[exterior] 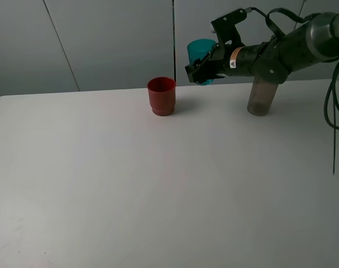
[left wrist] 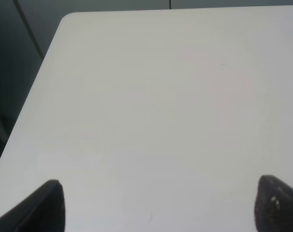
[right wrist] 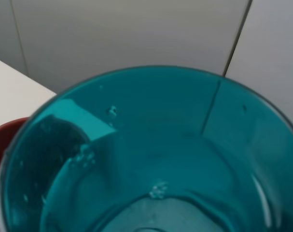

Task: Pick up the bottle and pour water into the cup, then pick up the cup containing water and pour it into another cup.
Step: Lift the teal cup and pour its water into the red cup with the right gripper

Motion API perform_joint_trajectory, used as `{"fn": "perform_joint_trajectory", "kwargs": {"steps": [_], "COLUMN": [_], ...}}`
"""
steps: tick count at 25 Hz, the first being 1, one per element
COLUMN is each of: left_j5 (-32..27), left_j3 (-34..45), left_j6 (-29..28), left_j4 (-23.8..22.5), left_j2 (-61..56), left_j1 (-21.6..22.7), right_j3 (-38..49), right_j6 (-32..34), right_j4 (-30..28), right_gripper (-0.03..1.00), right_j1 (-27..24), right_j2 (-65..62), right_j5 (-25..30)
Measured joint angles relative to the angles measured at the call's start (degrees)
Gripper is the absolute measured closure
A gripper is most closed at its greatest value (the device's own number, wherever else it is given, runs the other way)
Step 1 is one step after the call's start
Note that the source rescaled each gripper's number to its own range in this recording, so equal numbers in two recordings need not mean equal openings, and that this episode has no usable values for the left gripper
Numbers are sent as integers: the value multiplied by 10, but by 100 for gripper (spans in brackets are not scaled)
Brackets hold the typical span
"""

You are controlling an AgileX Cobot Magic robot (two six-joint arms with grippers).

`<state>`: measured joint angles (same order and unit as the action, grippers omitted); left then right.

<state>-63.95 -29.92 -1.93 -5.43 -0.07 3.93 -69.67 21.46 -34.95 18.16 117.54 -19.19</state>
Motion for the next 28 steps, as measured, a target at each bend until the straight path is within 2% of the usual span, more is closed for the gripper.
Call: {"fn": "perform_joint_trajectory", "kwargs": {"steps": [4, 13, 28], "left_j5": [0, 0, 0], "left_j3": [0, 0, 0], "left_j6": [0, 0, 6], "left_j4": [0, 0, 0], "left_j2": [0, 0, 0], "left_j1": [0, 0, 0], "right_j3": [-36, -89, -181], "right_j6": [0, 0, 6], "right_j4": [0, -4, -19], "right_gripper": [90, 90, 90], "right_j1": [7, 31, 61], "right_j2": [0, 2, 57], "right_j5": [51, 127, 202]}}
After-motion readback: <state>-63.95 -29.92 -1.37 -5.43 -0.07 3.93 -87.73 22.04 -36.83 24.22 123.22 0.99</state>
